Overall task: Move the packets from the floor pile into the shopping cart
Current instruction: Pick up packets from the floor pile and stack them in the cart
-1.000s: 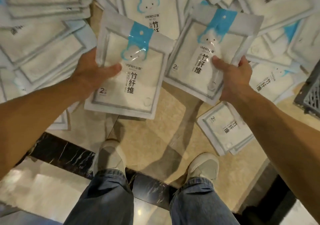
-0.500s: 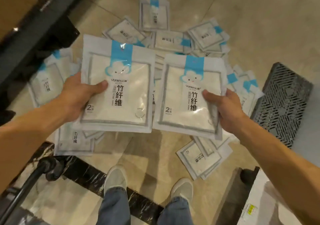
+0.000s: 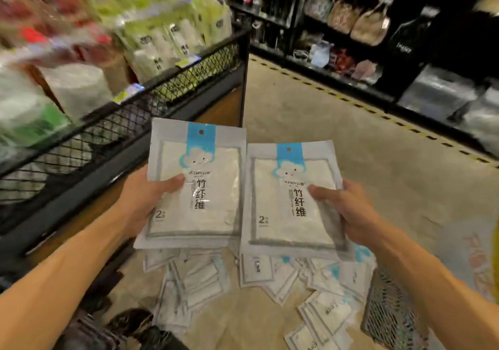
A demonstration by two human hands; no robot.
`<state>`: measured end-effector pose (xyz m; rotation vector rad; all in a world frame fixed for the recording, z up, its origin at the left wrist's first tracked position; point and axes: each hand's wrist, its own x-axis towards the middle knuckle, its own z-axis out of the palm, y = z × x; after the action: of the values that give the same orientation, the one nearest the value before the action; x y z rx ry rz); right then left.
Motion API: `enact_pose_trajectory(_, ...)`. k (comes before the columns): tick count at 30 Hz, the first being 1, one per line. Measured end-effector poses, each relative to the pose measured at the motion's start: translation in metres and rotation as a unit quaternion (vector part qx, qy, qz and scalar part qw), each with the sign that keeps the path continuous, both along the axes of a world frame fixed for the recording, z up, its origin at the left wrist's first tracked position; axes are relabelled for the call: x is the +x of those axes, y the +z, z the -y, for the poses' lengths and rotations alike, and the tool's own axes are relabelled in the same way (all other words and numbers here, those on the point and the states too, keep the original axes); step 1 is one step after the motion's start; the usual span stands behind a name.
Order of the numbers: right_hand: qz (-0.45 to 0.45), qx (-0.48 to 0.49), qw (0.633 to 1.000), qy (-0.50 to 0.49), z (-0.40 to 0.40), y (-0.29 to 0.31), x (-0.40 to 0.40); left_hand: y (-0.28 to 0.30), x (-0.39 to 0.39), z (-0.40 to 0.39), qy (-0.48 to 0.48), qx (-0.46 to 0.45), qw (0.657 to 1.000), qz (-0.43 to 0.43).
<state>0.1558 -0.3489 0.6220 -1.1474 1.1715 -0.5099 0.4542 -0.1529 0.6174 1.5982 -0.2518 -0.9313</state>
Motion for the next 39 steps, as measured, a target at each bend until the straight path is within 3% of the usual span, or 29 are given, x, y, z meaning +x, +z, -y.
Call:
enact_pose_trajectory(7, 0.056, -0.003, 0.996, 0.064, -0.053, 0.163, 0.04, 0.153, 0.013, -0.085, 0.032, -0.05, 0.997, 0.045)
enact_pose_trajectory(14, 0.081, -0.024, 0.987, 0.134, -0.101, 0.244, 0.07, 0.231, 0.011, -0.177, 0.126, -0.059, 0.985, 0.101)
enact_pose_trajectory(21, 0.104, -0.04, 0.961, 0.253, -0.14, 0.264, 0.083, 0.259, -0.052, -0.271, 0.25, -0.069, 0.962, 0.087)
enact_pose_trajectory(30, 0.134, -0.01, 0.89, 0.436, -0.223, 0.276, 0.09, 0.28, -0.164, -0.399, 0.379, -0.048, 0.918, 0.103)
enact_pose_trajectory(39, 0.138, -0.016, 0.844, 0.517, -0.343, 0.281, 0.106, 0.276, -0.222, -0.523, 0.462, -0.025, 0.88, 0.108)
